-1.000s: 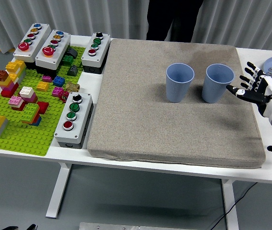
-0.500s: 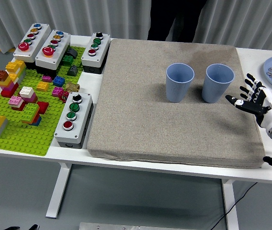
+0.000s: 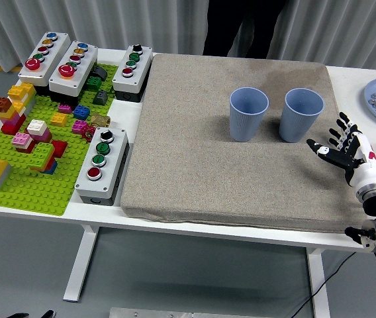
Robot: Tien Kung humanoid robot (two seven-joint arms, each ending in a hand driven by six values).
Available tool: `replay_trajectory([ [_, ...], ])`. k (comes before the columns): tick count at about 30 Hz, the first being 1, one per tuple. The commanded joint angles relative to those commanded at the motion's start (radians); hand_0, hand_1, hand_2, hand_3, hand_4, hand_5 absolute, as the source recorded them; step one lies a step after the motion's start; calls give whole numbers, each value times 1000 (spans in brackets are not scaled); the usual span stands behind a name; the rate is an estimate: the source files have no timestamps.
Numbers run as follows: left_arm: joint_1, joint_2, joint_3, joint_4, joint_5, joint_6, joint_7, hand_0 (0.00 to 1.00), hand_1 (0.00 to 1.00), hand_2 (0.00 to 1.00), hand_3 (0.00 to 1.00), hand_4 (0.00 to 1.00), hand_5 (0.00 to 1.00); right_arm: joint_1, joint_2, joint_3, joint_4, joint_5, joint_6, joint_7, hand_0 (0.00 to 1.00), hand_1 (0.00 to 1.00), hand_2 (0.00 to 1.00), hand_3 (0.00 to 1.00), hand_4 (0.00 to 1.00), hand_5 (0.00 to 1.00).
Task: Pick cup pour cup place
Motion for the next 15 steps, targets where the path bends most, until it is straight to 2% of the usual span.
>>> replay_trajectory([
  [6, 1, 1, 4, 0, 1, -1, 1, 762, 781, 826, 715, 506, 989, 11, 8, -36, -9, 30, -50, 34, 929, 900, 998, 987, 887, 188],
  [15, 5, 3, 8, 0, 1, -2, 3, 762, 782, 826, 715, 506, 989, 17, 13, -65, -8, 37, -59, 36, 928, 899, 998, 981, 885, 188],
])
